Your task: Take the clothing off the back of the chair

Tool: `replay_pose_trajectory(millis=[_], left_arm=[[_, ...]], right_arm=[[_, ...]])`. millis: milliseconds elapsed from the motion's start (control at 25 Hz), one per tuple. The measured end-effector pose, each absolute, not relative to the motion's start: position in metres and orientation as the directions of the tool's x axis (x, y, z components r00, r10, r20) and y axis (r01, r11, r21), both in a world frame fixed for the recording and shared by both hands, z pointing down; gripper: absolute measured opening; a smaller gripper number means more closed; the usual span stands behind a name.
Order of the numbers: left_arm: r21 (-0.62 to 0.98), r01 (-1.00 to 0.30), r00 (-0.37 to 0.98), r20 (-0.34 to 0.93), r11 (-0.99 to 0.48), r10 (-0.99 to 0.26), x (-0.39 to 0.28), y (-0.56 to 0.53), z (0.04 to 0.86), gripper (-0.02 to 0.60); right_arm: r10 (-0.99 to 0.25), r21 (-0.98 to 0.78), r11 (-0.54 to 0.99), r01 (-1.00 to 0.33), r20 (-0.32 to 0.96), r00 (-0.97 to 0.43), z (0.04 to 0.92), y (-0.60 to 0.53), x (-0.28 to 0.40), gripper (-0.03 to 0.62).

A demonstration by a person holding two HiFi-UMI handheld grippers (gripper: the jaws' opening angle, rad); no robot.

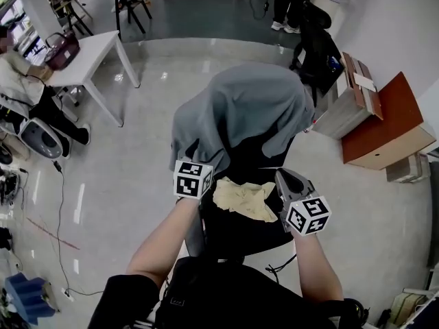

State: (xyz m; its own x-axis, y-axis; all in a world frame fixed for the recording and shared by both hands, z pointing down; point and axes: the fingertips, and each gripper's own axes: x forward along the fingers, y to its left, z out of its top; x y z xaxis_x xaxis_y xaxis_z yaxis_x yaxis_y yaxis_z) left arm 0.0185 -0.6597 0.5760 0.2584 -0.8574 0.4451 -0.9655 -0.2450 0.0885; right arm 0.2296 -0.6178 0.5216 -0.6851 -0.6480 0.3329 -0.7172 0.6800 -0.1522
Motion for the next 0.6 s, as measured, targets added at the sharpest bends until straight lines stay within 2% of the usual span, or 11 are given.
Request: replay_pose_trajectory(millis=[160,240,400,600], left_arm=[[0.089,-0.965,0.259,0.467,-0.246,-0.846,0.013,-0.679,0.586,0.324],[0.090,-0.963,0.266,0.475,-0.254,-0.839,0.014,-0.688,0.590,0.324],[0.085,-0.957,0.282,0.486,-0.276,-0.828,0.014,-0.704,0.593,0.324],[0.069,-0.953,0.290,0.482,-0.294,-0.827,0.017,-0.731,0.587,0.324]], right_arm=[[-0.662,-0.130,0.663,-0.737,0.358,-0.659,0.527,-0.648,0.230,0.038],[-0.683,-0.127,0.640,-0.757,0.357,-0.637,0.525,-0.667,0.235,0.115],[-0.733,-0.121,0.587,-0.801,0.340,-0.589,0.517,-0.706,0.247,0.165],[-0.785,-0.113,0.505,-0.856,0.352,-0.509,0.517,-0.752,0.268,0.274]])
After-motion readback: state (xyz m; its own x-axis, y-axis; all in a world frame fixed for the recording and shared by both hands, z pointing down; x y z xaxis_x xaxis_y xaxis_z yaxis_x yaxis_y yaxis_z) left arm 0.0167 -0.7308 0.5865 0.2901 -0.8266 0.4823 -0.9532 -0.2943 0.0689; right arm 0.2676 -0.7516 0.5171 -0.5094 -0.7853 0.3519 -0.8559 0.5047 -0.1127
